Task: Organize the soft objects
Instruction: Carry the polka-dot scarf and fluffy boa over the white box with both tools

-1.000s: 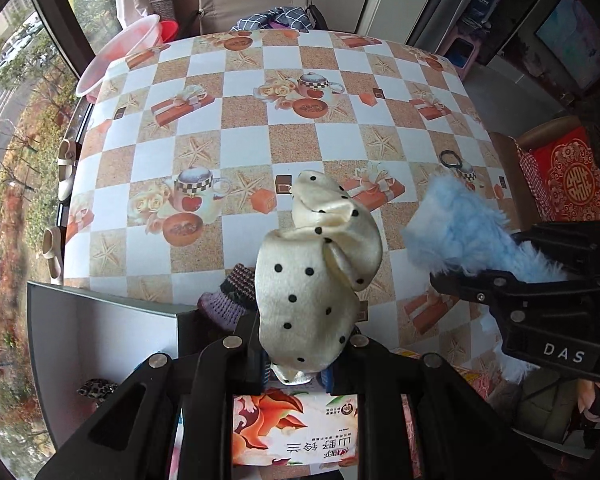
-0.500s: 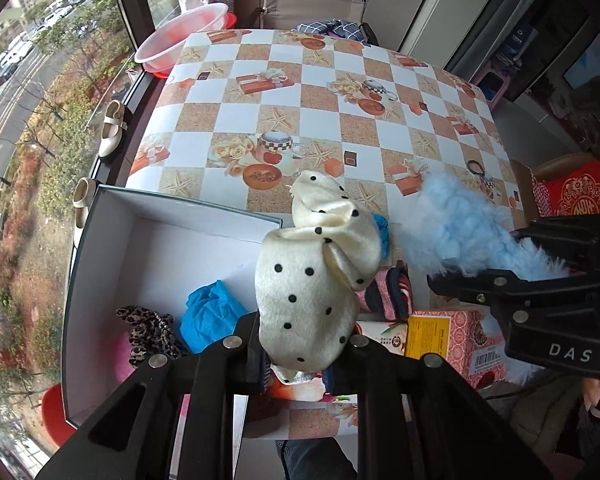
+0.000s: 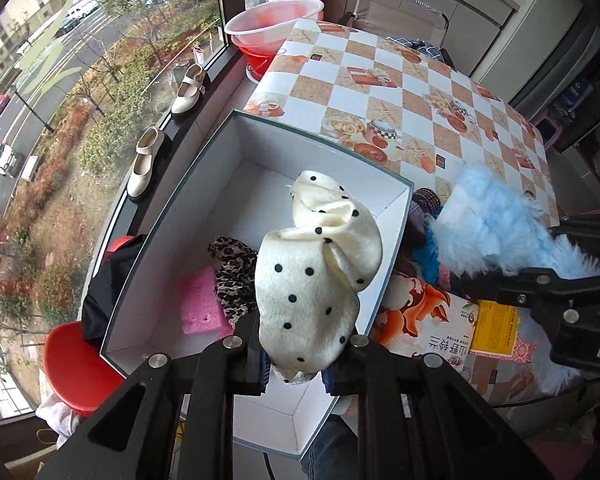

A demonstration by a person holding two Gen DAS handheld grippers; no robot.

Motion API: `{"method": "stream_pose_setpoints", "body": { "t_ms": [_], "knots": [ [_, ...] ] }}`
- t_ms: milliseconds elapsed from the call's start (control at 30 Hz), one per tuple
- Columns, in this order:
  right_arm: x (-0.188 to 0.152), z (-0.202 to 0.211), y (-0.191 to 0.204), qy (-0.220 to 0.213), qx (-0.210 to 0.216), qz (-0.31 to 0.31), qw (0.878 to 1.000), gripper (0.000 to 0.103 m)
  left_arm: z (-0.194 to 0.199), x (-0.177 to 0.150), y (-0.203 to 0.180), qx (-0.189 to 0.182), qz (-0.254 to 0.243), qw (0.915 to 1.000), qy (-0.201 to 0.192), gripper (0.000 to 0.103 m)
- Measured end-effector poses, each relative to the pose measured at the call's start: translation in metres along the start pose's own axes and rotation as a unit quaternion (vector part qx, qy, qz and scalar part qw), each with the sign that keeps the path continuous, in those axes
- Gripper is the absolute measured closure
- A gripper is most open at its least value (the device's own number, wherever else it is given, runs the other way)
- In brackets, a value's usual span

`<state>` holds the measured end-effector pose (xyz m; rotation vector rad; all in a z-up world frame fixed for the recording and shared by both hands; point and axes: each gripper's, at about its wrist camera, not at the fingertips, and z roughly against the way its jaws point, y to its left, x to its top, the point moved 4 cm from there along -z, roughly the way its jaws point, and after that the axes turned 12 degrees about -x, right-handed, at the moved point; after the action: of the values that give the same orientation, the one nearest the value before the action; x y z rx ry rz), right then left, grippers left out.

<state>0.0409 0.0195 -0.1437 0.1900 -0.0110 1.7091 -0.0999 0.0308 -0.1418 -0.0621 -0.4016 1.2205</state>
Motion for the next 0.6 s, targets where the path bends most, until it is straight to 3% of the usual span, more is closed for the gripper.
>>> {"method": "stream_pose_setpoints", "body": {
  "t_ms": [233, 600],
  "knots": [
    [0.009, -0.007, 0.036, 0.006, 0.001, 0.04, 0.999, 0.07, -0.002, -0.023, 0.036, 0.021, 0.034, 0.9992, 0.003, 0.083],
    [0.017, -0.014, 0.058, 0.012, -0.001, 0.059, 0.998, 0.07, -0.021, -0.046, 0.056, 0.038, 0.04, 0.9982, 0.023, 0.083]
  ]
}}
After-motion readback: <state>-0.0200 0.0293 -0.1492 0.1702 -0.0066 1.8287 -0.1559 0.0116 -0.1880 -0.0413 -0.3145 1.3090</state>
